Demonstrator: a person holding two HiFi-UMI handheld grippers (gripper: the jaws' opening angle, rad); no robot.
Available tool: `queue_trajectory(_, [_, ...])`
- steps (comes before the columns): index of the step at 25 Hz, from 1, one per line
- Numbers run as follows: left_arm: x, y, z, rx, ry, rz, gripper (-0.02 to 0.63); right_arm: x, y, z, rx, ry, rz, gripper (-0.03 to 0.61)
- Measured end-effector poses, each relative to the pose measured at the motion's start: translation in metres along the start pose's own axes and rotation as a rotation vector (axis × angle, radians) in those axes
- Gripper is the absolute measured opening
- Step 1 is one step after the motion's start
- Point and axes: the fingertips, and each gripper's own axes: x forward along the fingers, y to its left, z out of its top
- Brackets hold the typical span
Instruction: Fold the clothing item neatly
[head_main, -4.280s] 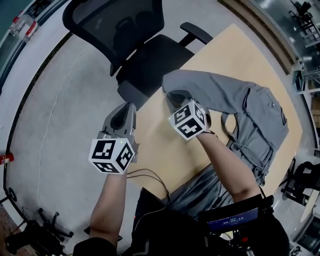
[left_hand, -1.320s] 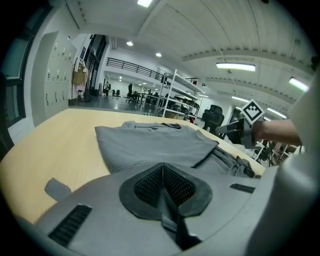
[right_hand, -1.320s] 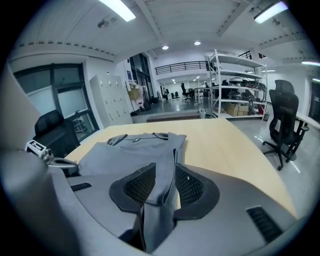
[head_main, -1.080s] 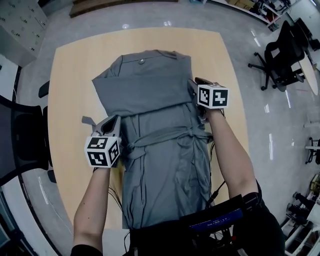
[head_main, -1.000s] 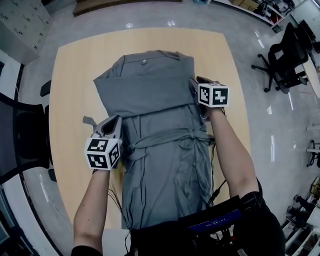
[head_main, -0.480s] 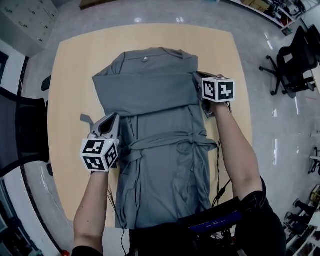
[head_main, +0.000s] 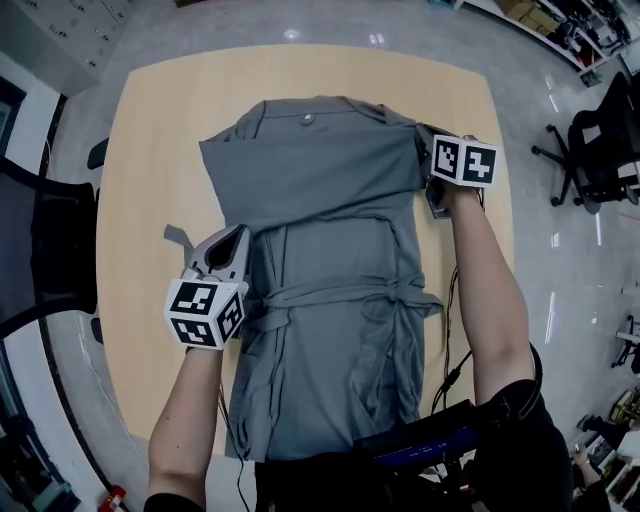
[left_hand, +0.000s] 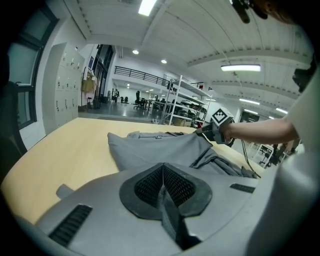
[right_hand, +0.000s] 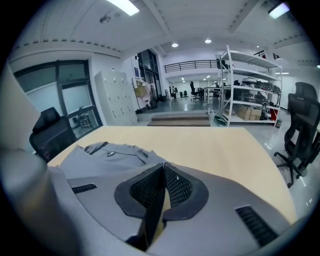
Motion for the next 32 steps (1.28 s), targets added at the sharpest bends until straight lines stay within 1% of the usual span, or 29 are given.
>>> queue_trajectory(3, [-0.007,0.005,-0.003,-0.003,0.006,0.019,-0.001,0.013,-0.003,-0.017,-0.004,0.052,-0.026,0.022])
queue_trajectory(5, [-0.01,0.008,-0.003,-0.01,0.004,0.028,-0.002,0.015,-0.004,-0.023,-0.027,0.06,-0.037,0.025])
queue_trajectory(6, [-0.011,0.01,-0.002,-0.011,0.0,0.031,-0.001,0.014,-0.006,-0.023,-0.036,0.057,-0.046,0.041])
queue_trajectory(8, [-0.016,0.011,0.001,-0.01,-0.007,0.033,-0.002,0.007,-0.011,-0.019,-0.036,0.043,-0.065,0.12])
queue_trajectory(10, [-0.027,0.01,0.0,-0.001,-0.005,0.03,0.0,-0.008,-0.012,-0.015,-0.02,0.017,-0.072,0.14])
queue_trajectory(11, [-0.032,0.01,-0.002,0.003,-0.002,0.027,0.0,-0.018,-0.011,-0.015,-0.012,0.0,-0.071,0.14])
queue_trajectory(14, [-0.052,0.004,-0.011,0.015,0.009,0.006,-0.002,-0.055,-0.004,-0.018,0.004,-0.04,-0.044,0.14])
queue_trajectory(17, [-0.077,0.002,-0.025,0.021,0.023,-0.009,0.0,-0.095,0.011,-0.032,0.022,-0.064,0.008,0.14])
queue_trajectory(19, [-0.093,-0.001,-0.04,0.023,0.039,-0.023,0.0,-0.124,0.026,-0.042,0.014,-0.077,0.038,0.14])
queue_trajectory(23, [-0.128,-0.011,-0.078,0.031,0.087,-0.057,0.0,-0.181,0.053,-0.076,-0.002,-0.068,0.075,0.14])
queue_trajectory(26, [-0.155,-0.017,-0.098,0.007,0.091,-0.069,0.0,-0.223,0.063,-0.109,0.036,-0.055,0.073,0.14])
queue_trajectory(29, [-0.181,-0.026,-0.122,-0.011,0.1,-0.092,0.0,-0.261,0.072,-0.156,0.087,-0.007,0.058,0.14])
queue_trajectory(32, [-0.201,-0.043,-0.148,-0.012,0.134,-0.109,0.0,-0.29,0.087,-0.207,0.121,0.058,0.054,0.14])
